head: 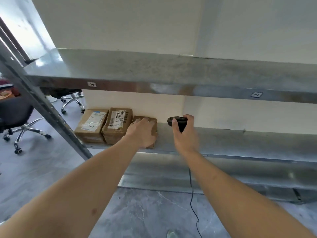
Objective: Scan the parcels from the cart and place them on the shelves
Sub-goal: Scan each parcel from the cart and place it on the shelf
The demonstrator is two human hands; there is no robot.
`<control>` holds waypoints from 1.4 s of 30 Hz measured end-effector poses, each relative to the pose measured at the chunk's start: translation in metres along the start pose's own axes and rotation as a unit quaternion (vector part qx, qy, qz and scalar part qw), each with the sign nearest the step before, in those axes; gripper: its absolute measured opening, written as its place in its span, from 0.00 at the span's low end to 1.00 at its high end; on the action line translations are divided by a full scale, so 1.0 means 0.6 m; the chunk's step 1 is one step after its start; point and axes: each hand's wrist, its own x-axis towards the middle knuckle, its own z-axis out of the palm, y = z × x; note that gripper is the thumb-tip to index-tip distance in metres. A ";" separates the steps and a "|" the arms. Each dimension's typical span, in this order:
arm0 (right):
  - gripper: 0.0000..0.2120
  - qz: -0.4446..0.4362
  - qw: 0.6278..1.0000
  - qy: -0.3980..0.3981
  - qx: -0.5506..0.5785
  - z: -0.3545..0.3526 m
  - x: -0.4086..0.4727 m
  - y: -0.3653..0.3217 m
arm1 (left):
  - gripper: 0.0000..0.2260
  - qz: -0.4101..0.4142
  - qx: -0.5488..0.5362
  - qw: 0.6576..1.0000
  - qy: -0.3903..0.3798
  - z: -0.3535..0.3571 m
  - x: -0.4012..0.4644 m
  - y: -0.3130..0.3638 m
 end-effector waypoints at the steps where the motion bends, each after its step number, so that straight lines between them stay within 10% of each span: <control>1: 0.21 0.000 1.000 0.018 0.004 -0.006 -0.015 -0.005 | 0.25 0.014 0.003 1.000 0.002 -0.006 -0.007 0.003; 18: 0.19 0.027 0.957 0.290 -0.005 -0.210 -0.320 -0.041 | 0.28 0.279 0.054 0.958 0.050 -0.098 -0.190 0.186; 42: 0.19 0.119 0.825 0.551 -0.044 -0.746 -0.791 0.209 | 0.25 0.588 0.022 0.806 0.066 -0.007 -0.630 0.854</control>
